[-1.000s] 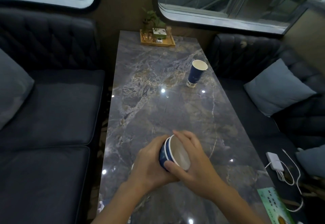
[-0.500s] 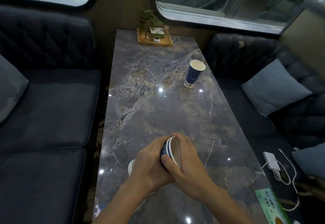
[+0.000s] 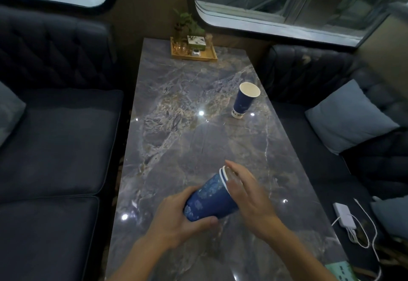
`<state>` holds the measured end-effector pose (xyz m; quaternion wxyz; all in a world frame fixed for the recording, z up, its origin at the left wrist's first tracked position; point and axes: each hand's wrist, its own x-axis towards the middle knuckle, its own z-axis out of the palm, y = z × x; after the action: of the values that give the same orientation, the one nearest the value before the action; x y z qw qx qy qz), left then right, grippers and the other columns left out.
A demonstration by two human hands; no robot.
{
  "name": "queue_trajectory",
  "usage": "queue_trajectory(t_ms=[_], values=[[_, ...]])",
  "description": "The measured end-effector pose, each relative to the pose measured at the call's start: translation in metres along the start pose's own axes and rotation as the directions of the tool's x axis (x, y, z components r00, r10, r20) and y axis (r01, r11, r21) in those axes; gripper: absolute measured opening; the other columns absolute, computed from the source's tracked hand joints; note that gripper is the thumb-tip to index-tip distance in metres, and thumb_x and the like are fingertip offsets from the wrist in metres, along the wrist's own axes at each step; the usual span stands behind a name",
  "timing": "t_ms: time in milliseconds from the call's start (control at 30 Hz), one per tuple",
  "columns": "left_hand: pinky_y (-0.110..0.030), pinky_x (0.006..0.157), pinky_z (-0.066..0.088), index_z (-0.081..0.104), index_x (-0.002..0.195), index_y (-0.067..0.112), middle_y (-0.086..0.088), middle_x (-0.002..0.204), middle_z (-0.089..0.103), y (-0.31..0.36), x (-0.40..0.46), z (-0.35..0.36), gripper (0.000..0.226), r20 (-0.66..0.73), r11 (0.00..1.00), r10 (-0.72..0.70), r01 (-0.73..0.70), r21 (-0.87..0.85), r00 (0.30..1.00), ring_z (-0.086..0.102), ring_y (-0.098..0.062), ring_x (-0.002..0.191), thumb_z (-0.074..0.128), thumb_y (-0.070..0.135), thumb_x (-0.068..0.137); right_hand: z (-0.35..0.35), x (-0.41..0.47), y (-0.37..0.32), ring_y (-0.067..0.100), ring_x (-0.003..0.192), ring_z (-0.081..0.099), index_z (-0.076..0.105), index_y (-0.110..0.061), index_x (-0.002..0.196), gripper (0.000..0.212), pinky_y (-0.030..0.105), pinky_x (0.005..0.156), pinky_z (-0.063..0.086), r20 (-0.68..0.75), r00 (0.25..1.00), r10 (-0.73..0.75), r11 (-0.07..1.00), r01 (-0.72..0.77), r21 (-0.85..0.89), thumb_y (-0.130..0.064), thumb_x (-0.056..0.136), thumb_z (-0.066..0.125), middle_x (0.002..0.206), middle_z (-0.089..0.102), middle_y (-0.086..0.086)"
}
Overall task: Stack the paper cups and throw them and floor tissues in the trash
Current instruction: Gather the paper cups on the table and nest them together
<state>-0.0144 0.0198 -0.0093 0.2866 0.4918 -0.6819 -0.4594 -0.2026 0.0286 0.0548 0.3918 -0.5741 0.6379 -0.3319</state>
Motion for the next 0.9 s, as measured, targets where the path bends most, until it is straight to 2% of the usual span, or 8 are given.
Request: queue_trajectory(t_ms=[67, 133, 200, 300, 400, 433, 667, 900], values=[[-0.009, 0.058, 0.043, 0.061, 0.099, 0.041, 0.023, 0.08, 0.07, -0.007, 0.008, 0.0, 0.049, -0.041, 0.996, -0.039, 0.035, -0.081, 0.998, 0.066, 0.003, 0.069, 0.076, 0.066, 0.06, -0.008, 0.017, 0.003, -0.008, 0.121, 0.047, 0.047, -0.04, 0.131, 0.051, 0.017, 0.105, 0.041, -0.018, 1.0, -0.009, 1.0, 0.009, -0.018, -0.064, 0.086, 0.039, 0.138, 0.049, -0.014], [-0.016, 0.055, 0.047, 0.065, 0.095, 0.036, 0.018, 0.078, 0.073, -0.013, 0.019, -0.001, 0.047, -0.105, 0.988, -0.081, 0.066, -0.14, 0.991, 0.068, -0.002, 0.067, 0.075, 0.066, 0.059, -0.019, 0.037, 0.009, -0.018, 0.114, 0.046, 0.049, -0.034, 0.132, 0.044, -0.002, 0.091, 0.036, -0.052, 0.999, 0.003, 1.0, -0.004, -0.018, -0.052, 0.092, 0.041, 0.136, 0.05, -0.014], [-0.031, 0.056, 0.053, 0.068, 0.091, 0.03, 0.007, 0.076, 0.074, -0.02, 0.032, -0.004, 0.051, -0.159, 0.978, -0.126, 0.095, -0.188, 0.979, 0.07, -0.012, 0.066, 0.074, 0.068, 0.058, -0.03, 0.062, 0.018, -0.014, 0.112, 0.05, 0.051, -0.03, 0.128, 0.036, -0.006, 0.083, 0.035, -0.103, 0.994, 0.022, 0.999, -0.024, -0.025, -0.039, 0.094, 0.044, 0.132, 0.053, -0.01], [-0.043, 0.061, 0.057, 0.069, 0.089, 0.028, 0.002, 0.077, 0.076, -0.034, 0.054, -0.006, 0.048, -0.213, 0.963, -0.199, 0.151, -0.222, 0.957, 0.072, -0.018, 0.07, 0.074, 0.063, 0.057, -0.044, 0.109, 0.038, 0.008, 0.115, 0.055, 0.051, -0.023, 0.129, 0.034, 0.002, 0.086, 0.042, -0.175, 0.984, 0.019, 0.992, -0.039, -0.116, -0.032, 0.096, 0.047, 0.13, 0.056, -0.003], [-0.048, 0.064, 0.057, 0.069, 0.09, 0.032, 0.004, 0.078, 0.076, -0.045, 0.077, -0.007, 0.045, -0.26, 0.959, -0.234, 0.179, -0.219, 0.937, 0.072, -0.016, 0.071, 0.073, 0.062, 0.057, -0.057, 0.155, 0.054, 0.016, 0.121, 0.053, 0.049, -0.018, 0.132, 0.043, 0.037, 0.104, 0.046, -0.179, 0.984, -0.02, 0.973, -0.023, -0.232, -0.037, 0.094, 0.045, 0.134, 0.054, 0.001], [-0.047, 0.064, 0.058, 0.069, 0.089, 0.033, 0.005, 0.078, 0.076, -0.047, 0.085, -0.008, 0.043, -0.268, 0.958, -0.243, 0.188, -0.217, 0.932, 0.072, -0.014, 0.07, 0.072, 0.061, 0.057, -0.061, 0.17, 0.056, 0.017, 0.122, 0.052, 0.049, -0.016, 0.132, 0.043, 0.041, 0.105, 0.044, -0.178, 0.984, -0.025, 0.963, -0.024, -0.267, -0.035, 0.094, 0.046, 0.134, 0.054, 0.003], [-0.04, 0.063, 0.058, 0.068, 0.083, 0.036, 0.009, 0.081, 0.076, -0.061, 0.131, -0.015, 0.035, -0.267, 0.943, -0.272, 0.202, -0.263, 0.925, 0.072, -0.015, 0.074, 0.072, 0.058, 0.057, -0.088, 0.279, 0.069, 0.024, 0.116, 0.051, 0.047, -0.014, 0.127, 0.038, 0.032, 0.096, 0.038, -0.147, 0.978, -0.151, 0.843, 0.05, -0.536, -0.015, 0.089, 0.052, 0.126, 0.055, 0.009], [-0.02, 0.059, 0.054, 0.068, 0.086, 0.035, 0.016, 0.084, 0.074, -0.074, 0.149, -0.019, 0.034, -0.297, 0.948, -0.254, 0.176, -0.266, 0.92, 0.07, -0.008, 0.073, 0.069, 0.054, 0.058, -0.095, 0.341, 0.077, 0.041, 0.113, 0.052, 0.048, -0.006, 0.125, 0.043, 0.049, 0.099, 0.042, -0.149, 0.984, -0.099, 0.623, -0.056, -0.78, -0.022, 0.086, 0.057, 0.12, 0.059, 0.021]])
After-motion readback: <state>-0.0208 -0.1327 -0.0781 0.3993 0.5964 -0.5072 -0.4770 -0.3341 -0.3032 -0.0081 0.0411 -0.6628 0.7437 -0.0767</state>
